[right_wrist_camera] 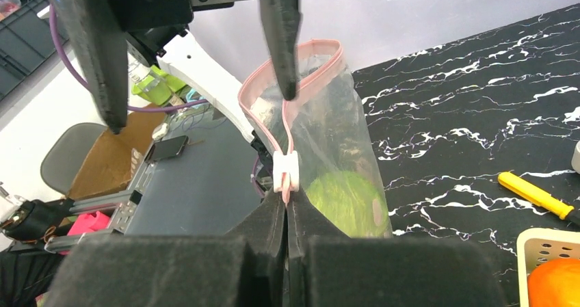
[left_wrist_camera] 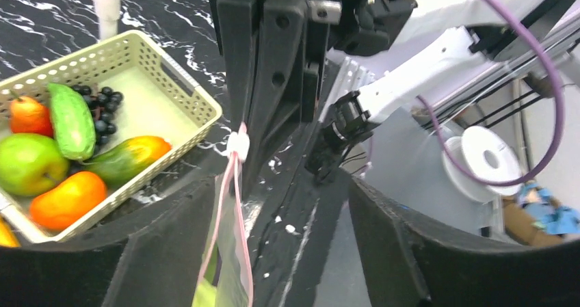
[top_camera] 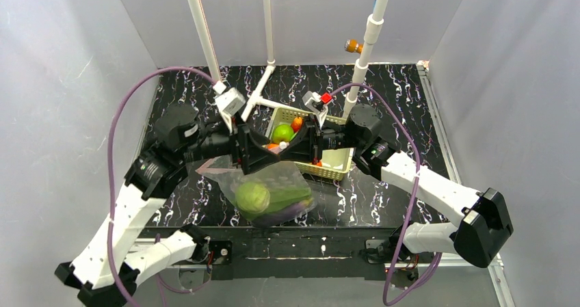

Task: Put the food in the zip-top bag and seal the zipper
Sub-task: Zip the zipper food storage bag at the center of the board.

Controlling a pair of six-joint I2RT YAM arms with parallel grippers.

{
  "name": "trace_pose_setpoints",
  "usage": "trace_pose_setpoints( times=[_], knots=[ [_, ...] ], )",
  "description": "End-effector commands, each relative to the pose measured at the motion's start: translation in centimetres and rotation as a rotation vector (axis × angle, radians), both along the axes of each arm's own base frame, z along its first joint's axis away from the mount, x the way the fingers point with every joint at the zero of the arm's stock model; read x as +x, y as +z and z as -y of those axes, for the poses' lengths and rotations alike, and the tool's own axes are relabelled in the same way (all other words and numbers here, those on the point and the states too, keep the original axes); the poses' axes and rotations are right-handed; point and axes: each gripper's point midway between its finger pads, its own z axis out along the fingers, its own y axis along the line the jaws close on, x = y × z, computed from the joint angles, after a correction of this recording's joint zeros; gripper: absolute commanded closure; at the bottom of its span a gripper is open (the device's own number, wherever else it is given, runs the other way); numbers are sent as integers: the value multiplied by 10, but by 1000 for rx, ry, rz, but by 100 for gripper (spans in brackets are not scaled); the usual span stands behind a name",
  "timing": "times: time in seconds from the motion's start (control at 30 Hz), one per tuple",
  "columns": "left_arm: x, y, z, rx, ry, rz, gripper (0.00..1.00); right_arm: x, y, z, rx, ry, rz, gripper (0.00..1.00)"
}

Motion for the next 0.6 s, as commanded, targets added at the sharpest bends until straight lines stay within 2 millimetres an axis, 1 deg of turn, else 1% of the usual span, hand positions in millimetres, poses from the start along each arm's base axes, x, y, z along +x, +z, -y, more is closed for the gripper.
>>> trace_pose_setpoints(
  times=[0.0, 0.07, 0.13, 0.2, 0.3, 0.4, 0.5, 0.57],
  knots=[
    [9, 7, 17, -22, -29, -126, 25, -5, 20, 3, 63, 20, 67, 99],
    [15, 4, 21, -16, -24, -139, 24, -5, 19, 3, 57, 24, 62, 99],
    [20, 3, 23, -8, -17, -144, 25, -5, 19, 2, 54, 25, 59, 99],
    [23, 1, 25, -3, -14, -148, 32, -4, 18, 2, 53, 25, 58, 99],
    [25, -3, 26, 1, -17, -155, 38, -4, 18, 1, 52, 27, 57, 99],
    [21, -5, 26, -6, -30, -156, 46, -2, 18, 0, 52, 23, 57, 99],
    [18, -7, 26, -16, -38, -157, 57, -2, 17, 0, 51, 22, 57, 99],
    [18, -9, 26, -17, -38, -165, 60, -1, 17, 0, 51, 22, 54, 99]
  ],
)
